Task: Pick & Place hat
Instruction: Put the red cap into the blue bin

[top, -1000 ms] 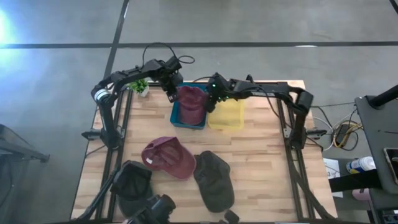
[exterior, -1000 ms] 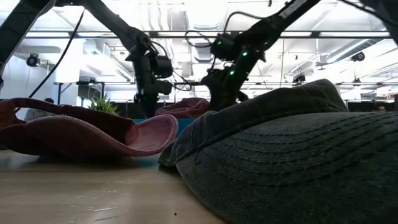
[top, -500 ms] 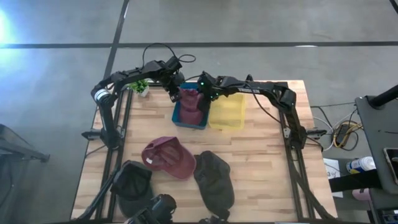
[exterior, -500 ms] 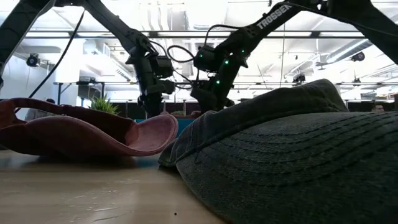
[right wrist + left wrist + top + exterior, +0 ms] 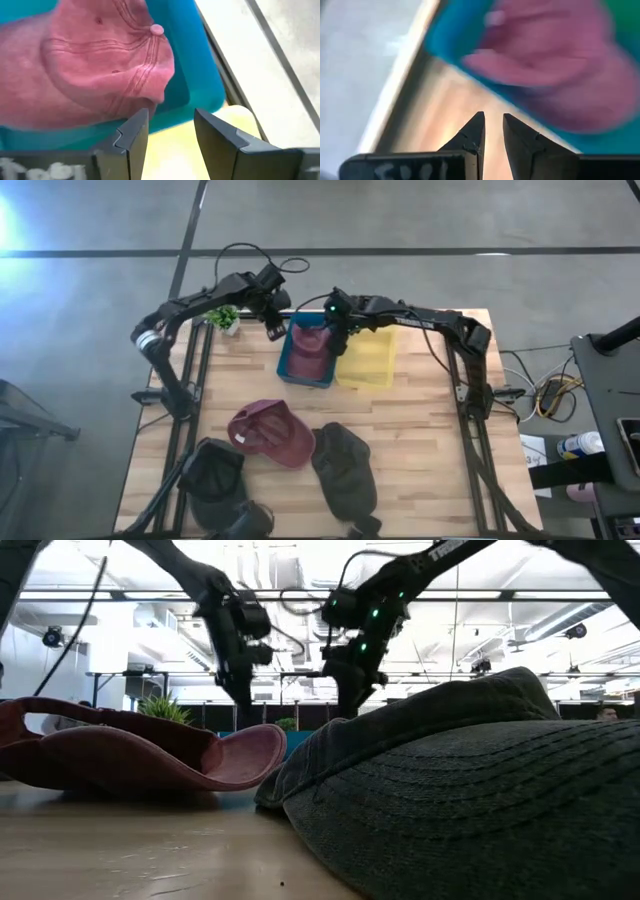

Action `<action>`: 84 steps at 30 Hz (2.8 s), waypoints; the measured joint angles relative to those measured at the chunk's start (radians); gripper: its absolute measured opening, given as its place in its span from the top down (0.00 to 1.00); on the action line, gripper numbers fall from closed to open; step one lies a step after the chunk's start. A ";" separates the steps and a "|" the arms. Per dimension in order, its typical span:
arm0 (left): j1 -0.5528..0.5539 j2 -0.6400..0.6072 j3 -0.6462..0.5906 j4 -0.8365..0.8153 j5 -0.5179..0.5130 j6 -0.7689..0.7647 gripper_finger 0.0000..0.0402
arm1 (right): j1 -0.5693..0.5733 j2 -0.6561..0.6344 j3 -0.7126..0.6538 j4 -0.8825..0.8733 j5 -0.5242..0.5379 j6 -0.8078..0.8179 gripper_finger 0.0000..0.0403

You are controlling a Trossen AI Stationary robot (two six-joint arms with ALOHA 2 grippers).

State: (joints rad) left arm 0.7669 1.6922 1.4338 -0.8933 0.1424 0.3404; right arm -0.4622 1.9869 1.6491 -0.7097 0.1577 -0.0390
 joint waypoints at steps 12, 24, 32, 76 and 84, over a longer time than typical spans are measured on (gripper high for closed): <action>-0.358 -0.332 -0.310 -0.098 0.118 -0.034 0.84 | 0.111 -0.276 -0.245 0.012 -0.015 0.039 0.62; -0.559 -0.406 -0.500 -0.366 -0.054 -0.456 0.84 | 0.280 -0.342 -0.427 0.143 -0.300 0.260 0.64; -0.561 -0.419 -0.623 -0.310 0.074 -0.492 0.84 | 0.373 -0.233 -0.427 0.357 -0.523 0.415 0.60; -0.573 -0.446 -0.733 0.214 0.343 -0.522 0.84 | 0.477 0.146 -0.205 0.406 -0.607 0.663 0.56; -0.580 -0.462 -0.694 0.152 0.275 -0.496 0.84 | 0.475 0.144 -0.209 0.401 -0.542 0.641 0.80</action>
State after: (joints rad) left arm 0.1867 1.2305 0.7402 -0.7416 0.4174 -0.1559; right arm 0.0132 2.1310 1.4399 -0.3089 -0.3844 0.6021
